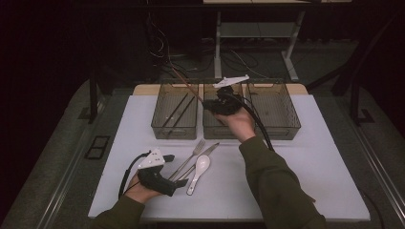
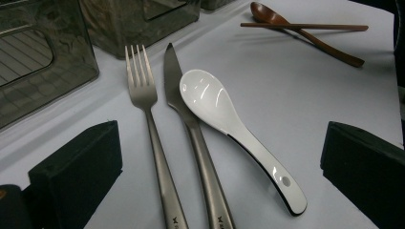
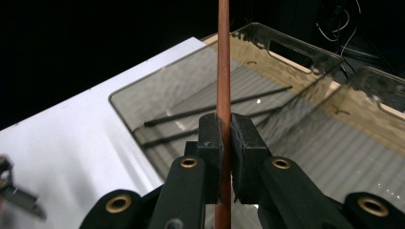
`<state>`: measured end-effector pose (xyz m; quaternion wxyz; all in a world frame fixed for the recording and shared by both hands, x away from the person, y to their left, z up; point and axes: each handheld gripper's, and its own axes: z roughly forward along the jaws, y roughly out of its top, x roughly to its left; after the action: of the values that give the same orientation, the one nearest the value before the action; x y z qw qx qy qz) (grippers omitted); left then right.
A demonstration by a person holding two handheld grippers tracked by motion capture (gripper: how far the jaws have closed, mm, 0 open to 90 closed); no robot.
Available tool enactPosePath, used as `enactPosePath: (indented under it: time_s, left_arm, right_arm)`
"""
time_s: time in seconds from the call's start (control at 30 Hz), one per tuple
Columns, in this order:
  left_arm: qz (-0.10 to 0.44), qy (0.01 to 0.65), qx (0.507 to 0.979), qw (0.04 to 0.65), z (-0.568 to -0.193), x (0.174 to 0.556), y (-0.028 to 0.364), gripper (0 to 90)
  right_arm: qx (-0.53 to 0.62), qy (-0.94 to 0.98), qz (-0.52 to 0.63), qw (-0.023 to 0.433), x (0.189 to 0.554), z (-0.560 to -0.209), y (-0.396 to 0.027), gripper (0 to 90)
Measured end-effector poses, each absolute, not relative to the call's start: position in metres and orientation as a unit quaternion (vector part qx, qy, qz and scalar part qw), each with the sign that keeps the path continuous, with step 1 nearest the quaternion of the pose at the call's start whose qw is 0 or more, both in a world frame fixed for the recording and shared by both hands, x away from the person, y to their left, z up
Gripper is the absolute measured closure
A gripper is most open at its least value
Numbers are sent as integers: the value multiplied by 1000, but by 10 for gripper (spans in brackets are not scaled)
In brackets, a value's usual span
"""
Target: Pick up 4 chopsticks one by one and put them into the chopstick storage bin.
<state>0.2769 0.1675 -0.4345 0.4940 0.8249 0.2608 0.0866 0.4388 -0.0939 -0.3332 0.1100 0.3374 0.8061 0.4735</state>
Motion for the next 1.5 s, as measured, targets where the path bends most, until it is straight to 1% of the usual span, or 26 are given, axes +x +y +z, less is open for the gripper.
enactPosePath:
  time_s: [0.4, 0.73, 1.07, 1.23, 1.27, 1.3, 1.33, 1.43, 1.5]
  left_arm:
    - [87, 256, 825, 497, -434, 276, 168, 0]
    - [88, 254, 826, 495, -434, 275, 168, 0]
    - [86, 252, 827, 495, -433, 275, 168, 0]
    - [85, 253, 827, 494, -434, 275, 167, 0]
    - [85, 253, 827, 494, -434, 275, 167, 0]
    - [85, 252, 828, 494, -434, 275, 167, 0]
    - [85, 252, 828, 494, -434, 275, 167, 0]
    - [85, 253, 827, 494, -434, 275, 167, 0]
    - [85, 253, 827, 494, -434, 275, 167, 0]
  right_arm:
    - [344, 810, 464, 98, 471, -338, -40, 830]
    - [341, 824, 444, 87, 486, -357, 0, 830]
    - [350, 837, 411, 82, 493, -384, 15, 829]
    - [351, 843, 397, 88, 492, -385, 18, 821]
    - [352, 845, 394, 85, 492, -386, 18, 806]
    - [354, 846, 391, 81, 493, -386, 18, 729]
    - [356, 845, 391, 86, 492, -386, 18, 677]
    - [354, 844, 393, 90, 492, -384, 16, 575]
    - [353, 843, 394, 98, 491, -380, 15, 538]
